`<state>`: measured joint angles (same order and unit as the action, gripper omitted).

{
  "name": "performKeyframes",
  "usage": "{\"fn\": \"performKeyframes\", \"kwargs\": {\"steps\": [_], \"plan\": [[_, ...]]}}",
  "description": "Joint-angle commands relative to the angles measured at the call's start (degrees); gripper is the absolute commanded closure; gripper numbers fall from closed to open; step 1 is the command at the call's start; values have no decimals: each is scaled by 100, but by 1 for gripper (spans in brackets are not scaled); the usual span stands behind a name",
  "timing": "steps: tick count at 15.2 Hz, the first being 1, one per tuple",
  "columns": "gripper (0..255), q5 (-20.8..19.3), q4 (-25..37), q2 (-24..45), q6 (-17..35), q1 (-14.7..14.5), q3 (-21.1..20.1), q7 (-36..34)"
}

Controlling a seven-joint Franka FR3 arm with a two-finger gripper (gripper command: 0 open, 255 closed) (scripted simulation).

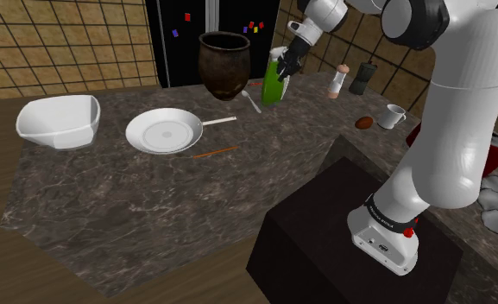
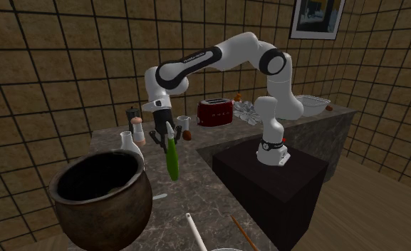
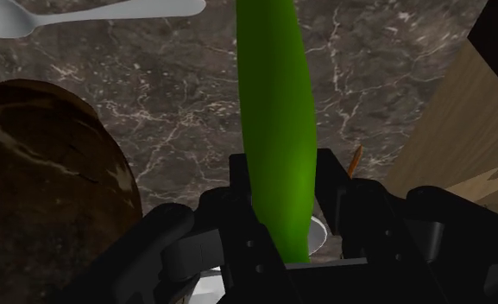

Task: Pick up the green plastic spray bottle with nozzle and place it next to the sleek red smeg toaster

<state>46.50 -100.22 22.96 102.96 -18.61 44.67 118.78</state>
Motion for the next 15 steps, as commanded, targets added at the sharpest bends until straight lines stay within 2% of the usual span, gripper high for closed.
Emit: {"fn": "performKeyframes", "kwargs": {"steps": [1, 15], "plan": [[255, -71, 61, -81, -86, -24, 31, -94], [255, -397, 713, -407, -788, -34, 164, -643]]}}
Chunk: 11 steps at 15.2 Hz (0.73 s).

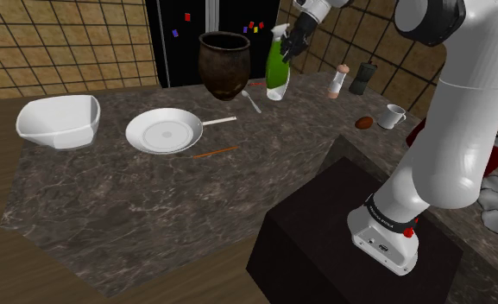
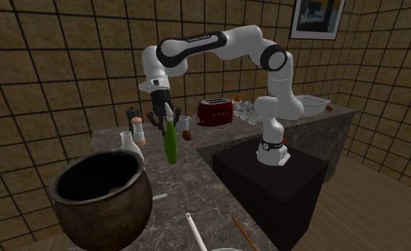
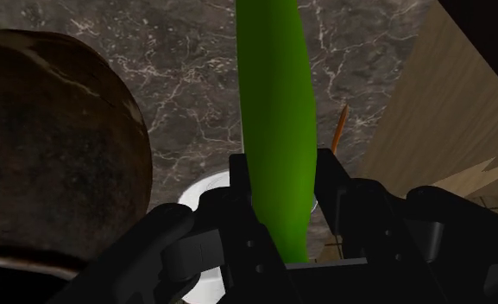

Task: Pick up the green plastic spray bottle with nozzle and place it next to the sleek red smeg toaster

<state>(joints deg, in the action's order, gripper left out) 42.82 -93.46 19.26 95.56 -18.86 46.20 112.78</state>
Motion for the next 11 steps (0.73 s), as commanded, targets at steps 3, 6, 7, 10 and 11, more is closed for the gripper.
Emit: {"fn": "performKeyframes", "kwargs": {"steps": [3, 6, 7, 10, 11], "plan": [[255, -70, 215, -74, -219, 10, 27, -154], [255, -98, 410, -98, -398, 37, 40, -262], [255, -105, 479, -104, -459, 49, 44, -298], [255, -116, 696, -109, -649, 90, 52, -403], [255, -117, 772, -108, -715, 107, 54, -437]]}}
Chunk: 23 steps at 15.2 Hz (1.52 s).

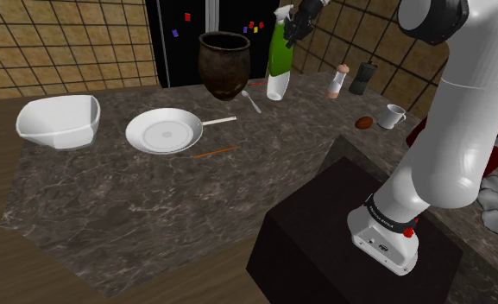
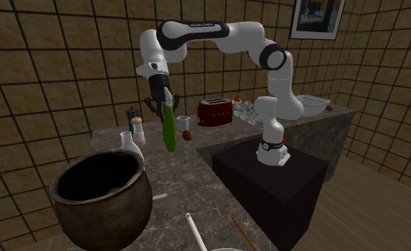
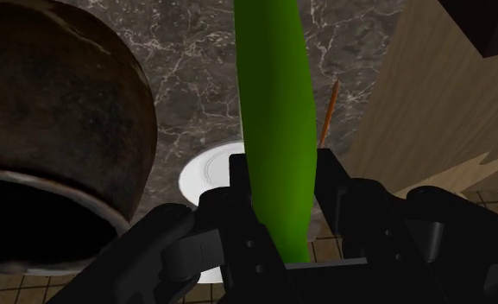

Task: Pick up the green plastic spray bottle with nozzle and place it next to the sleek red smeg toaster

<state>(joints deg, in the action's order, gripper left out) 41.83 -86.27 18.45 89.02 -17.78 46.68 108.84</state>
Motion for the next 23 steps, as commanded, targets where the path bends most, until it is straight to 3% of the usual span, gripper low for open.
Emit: {"fn": "performKeyframes", "kwargs": {"steps": [1, 17, 23], "plan": [[255, -17, 132, -24, -126, 16, 8, -78], [255, 255, 1705, 269, -1322, 533, -28, -625], [255, -984, -121, -1429, -719, -290, 257, -507]]}}
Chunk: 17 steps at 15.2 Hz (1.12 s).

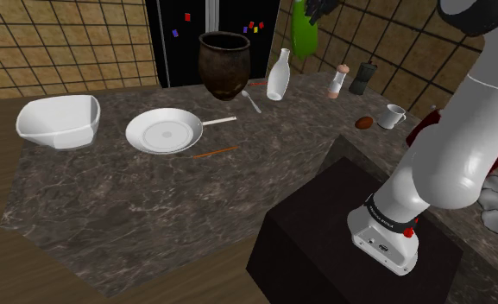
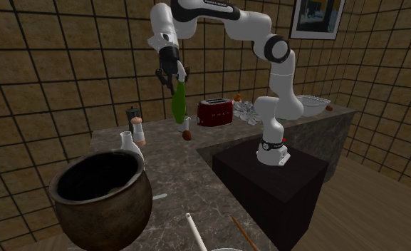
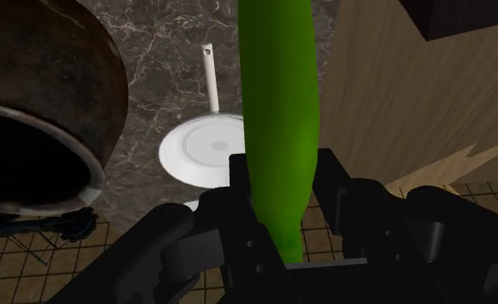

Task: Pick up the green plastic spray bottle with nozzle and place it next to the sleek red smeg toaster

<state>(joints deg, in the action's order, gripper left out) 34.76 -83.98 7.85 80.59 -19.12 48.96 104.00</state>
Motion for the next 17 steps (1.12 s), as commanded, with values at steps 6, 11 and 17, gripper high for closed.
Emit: {"fn": "performKeyframes", "kwargs": {"steps": [6, 11, 17], "plan": [[255, -1465, -1647, -2041, 452, -206, -225, -296], [255, -2153, -2426, -3168, 383, 197, -551, -440], [255, -2743, -3067, -4264, 13, 785, -783, -436]]}}
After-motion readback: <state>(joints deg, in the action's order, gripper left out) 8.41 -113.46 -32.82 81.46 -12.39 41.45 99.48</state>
